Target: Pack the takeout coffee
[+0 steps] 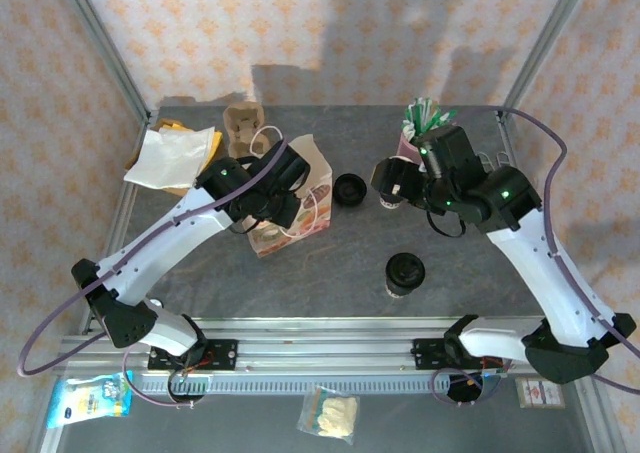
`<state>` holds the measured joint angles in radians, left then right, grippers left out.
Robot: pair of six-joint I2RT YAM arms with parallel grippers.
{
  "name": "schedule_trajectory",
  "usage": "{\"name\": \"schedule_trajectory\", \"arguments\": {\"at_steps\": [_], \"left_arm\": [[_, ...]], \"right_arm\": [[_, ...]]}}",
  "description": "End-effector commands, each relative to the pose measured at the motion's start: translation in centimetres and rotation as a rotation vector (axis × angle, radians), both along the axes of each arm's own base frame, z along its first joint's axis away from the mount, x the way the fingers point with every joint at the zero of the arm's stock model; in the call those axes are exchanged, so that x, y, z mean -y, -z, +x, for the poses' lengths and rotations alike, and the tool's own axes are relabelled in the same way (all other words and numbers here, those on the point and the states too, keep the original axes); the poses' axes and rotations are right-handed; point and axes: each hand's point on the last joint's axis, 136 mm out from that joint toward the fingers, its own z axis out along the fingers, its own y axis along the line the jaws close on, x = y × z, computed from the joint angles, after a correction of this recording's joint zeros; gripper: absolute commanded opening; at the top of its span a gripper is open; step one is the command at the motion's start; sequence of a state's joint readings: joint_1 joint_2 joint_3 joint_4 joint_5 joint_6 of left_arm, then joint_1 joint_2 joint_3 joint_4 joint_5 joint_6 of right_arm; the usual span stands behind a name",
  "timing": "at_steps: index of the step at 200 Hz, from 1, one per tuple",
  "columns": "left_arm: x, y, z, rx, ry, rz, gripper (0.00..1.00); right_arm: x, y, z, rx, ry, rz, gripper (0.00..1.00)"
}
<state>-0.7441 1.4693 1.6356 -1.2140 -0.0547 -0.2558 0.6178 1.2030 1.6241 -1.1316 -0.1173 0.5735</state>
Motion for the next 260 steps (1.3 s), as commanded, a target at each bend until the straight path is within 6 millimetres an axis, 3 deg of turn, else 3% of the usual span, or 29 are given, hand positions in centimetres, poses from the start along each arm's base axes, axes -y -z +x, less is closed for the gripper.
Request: {"name": "schedule_trajectory", "arguments": {"at_steps": [1,50,109,140,150,172,204,244,260], "left_arm": [[0.7,-1.0,0.4,0.007,-0.01,-0.038,0.26],[0.4,-2.5,-0.1,-0.025,-0.171,-0.126,0.21],[3.9,-1.6,-1.7,-0.1,-0.331,-0.317,0.2],[5.9,-2.9,-1.1,-0.096,-0.384,-0.419,0.2],[6.1,-3.2,-0.9,-0.093,-0.401,-0.434,0.2],[7.0,-3.0,-0.8,-0.105,-0.408,-0.446,0.21],[8.5,-1.8,-0.4,-0.126,-0.392,-0.438,0.33],[9.8,-3.4,1.0,-0.091,-0.36,-0.449,0.53],[9.7,-4.6,1.4,-0.058,-0.351,-0.45,0.66]], "right_arm": [[0.3,-0.4,0.3,0.033,0.002,0.006,0.9],[0.0,-0.4,0.8,0.042,0.011,0.02,0.91],[-0.5,-0.8,1.5,0.075,0.021,0.046,0.91],[-0.5,-0.3,1.8,0.074,0.025,0.045,0.91],[0.0,-1.0,1.2,0.097,0.026,0.054,0.91],[0.5,-1.1,1.0,0.105,0.034,0.047,0.91],[1.2,-1.7,0.7,0.121,0.048,0.05,0.91],[1.7,-1.8,0.3,0.118,0.058,0.038,0.92],[1.7,-2.0,0.3,0.121,0.06,0.039,0.92]]}}
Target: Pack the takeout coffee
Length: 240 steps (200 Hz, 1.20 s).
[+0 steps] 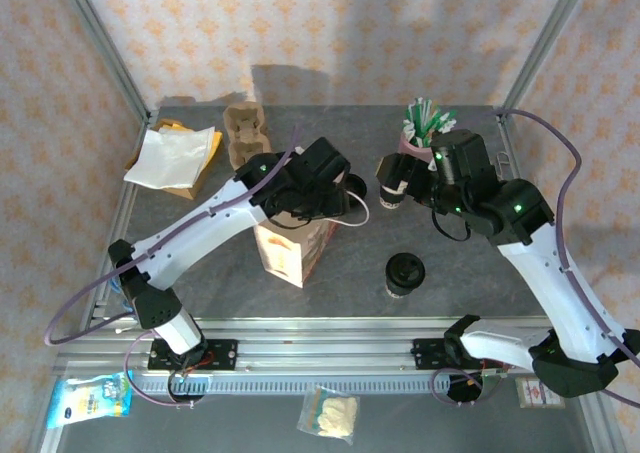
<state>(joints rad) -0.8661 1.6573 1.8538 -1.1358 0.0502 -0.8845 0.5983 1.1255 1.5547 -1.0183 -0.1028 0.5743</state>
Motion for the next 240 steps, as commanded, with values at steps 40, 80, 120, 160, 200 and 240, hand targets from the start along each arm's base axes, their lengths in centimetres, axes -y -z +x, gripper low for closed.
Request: {"name": "schedule_trajectory", "arguments": {"at_steps": [40,80,120,160,200,240], "left_arm": [[-1.7,-7.3,1.8,0.205,-0.027,-0.015,0.81],[-7.2,-12.3,3.4,0.397,-0.145,0.092,0.81],[-16.1,-18.5,6.7,0.625,-0.362,0.114,0.74],[-25.4,-14.2,12.5,0.566,-0.542,-0.057,0.73],[-30.5,-5.3,18.5,0.405,-0.562,-0.164,0.66],[-31.8,-0.1,23.3,0.355,-0.458,-0.173,0.6]], "right_arm": [[0.6,-0.7,0.3,0.008,0.028,-0.014,0.92],[0.0,-1.0,0.9,0.002,0.022,-0.009,0.92],[-1.4,-0.6,1.8,-0.027,-0.002,0.006,0.92],[-3.1,-1.1,2.4,-0.033,-0.065,0.031,0.91],[-5.5,-3.7,2.2,0.04,-0.209,0.091,0.86],[-7.3,-4.6,2.4,0.057,-0.288,0.134,0.83]]}}
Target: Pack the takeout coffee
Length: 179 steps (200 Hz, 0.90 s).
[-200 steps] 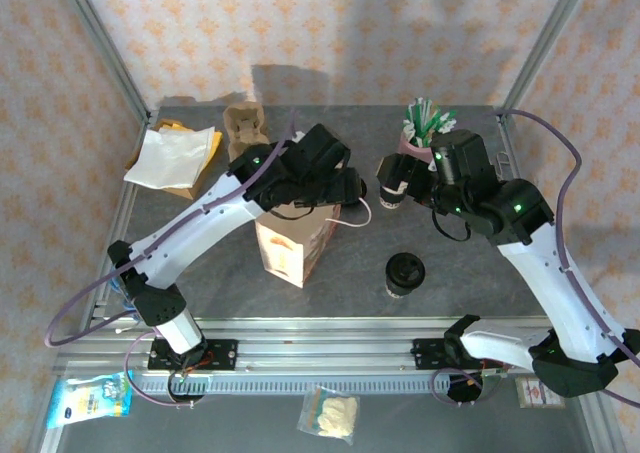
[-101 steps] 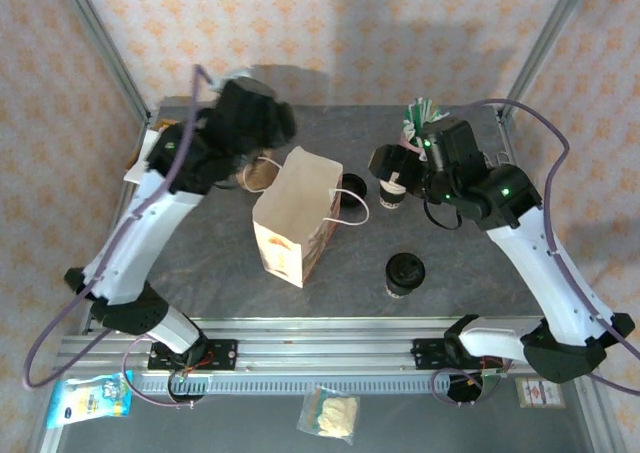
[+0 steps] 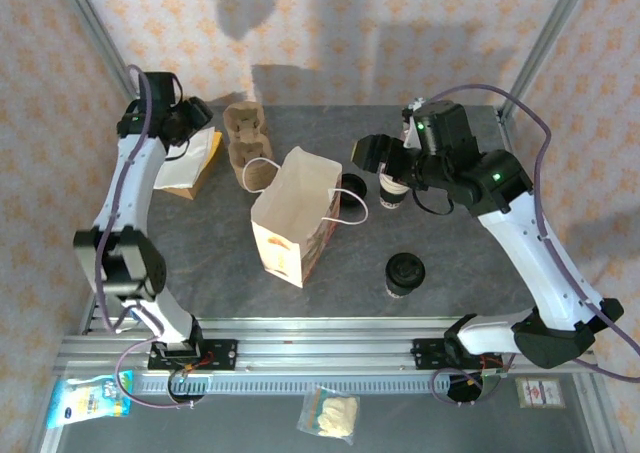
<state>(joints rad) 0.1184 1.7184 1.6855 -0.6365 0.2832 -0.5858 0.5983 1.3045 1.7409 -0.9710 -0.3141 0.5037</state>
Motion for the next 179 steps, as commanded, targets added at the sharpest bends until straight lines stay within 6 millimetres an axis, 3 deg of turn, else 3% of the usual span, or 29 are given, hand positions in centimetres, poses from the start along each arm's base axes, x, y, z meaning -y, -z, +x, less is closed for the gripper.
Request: {"name": "schedule_trajectory", "arguments": {"at_steps": [1,35,65,67,72,111,179], "left_arm": [[1.1,-1.6,2.6,0.131,0.146,-0.033,0.6],[1.5,0.6,5.7,0.208,0.246,-0.131,0.56],[2.0,1.6,6.9,0.235,0.304,-0.17,0.55],[2.0,2.8,7.2,0.216,0.303,-0.178,0.55],[1.9,3.5,7.4,0.212,0.309,-0.185,0.55],[2.5,5.2,8.0,0.208,0.337,-0.221,0.55],[3.1,5.4,7.6,0.25,0.353,-0.256,0.54]], "right_arm": [[-1.5,-1.7,0.3,0.05,-0.076,0.051,0.83],[-3.0,-1.5,0.8,0.026,-0.111,0.096,0.81],[-3.5,-1.3,1.1,0.007,-0.117,0.102,0.8],[-3.5,-1.3,1.1,0.005,-0.118,0.101,0.8],[-3.5,-1.2,1.2,0.004,-0.115,0.1,0.8],[-3.7,-0.8,1.2,-0.007,-0.116,0.106,0.8],[-3.9,-0.4,1.4,-0.018,-0.12,0.107,0.8]]}}
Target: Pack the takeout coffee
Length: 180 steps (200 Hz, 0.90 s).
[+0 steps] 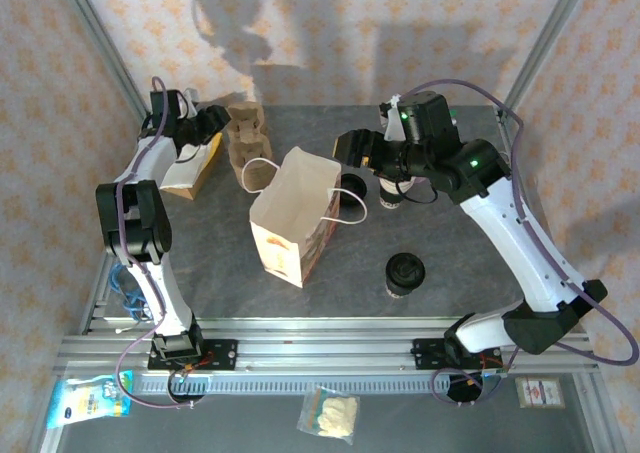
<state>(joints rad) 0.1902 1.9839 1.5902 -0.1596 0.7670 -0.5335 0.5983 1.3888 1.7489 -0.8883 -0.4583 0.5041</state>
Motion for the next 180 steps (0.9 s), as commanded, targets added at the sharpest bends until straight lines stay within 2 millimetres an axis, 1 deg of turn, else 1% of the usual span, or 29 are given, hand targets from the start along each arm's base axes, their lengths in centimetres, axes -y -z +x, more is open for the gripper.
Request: {"name": "schedule_trajectory", "arguments": {"at_steps": [1,47,81,110,153,180], "left_arm": [[0.2,-1.7,0.2,0.078,0.013,-0.02,0.54],[0.8,-3.1,0.2,0.118,0.012,-0.055,0.51],[1.2,-3.7,0.2,0.13,0.019,-0.054,0.47],[1.4,-4.2,0.2,0.138,0.022,-0.049,0.46],[1.9,-3.8,0.3,0.127,0.032,-0.046,0.42],[2.0,-3.1,0.3,0.105,0.033,-0.043,0.39]], "right_arm": [[-0.2,-1.0,0.3,0.022,0.0,0.037,0.8],[-0.5,-0.9,0.4,0.012,-0.005,0.044,0.8],[-0.7,-0.6,0.5,0.003,-0.009,0.048,0.8],[-0.9,-0.6,0.5,0.001,-0.012,0.053,0.79],[-0.9,-0.6,0.6,0.001,-0.012,0.054,0.79],[-0.9,-0.7,0.6,0.003,-0.013,0.055,0.79]]}}
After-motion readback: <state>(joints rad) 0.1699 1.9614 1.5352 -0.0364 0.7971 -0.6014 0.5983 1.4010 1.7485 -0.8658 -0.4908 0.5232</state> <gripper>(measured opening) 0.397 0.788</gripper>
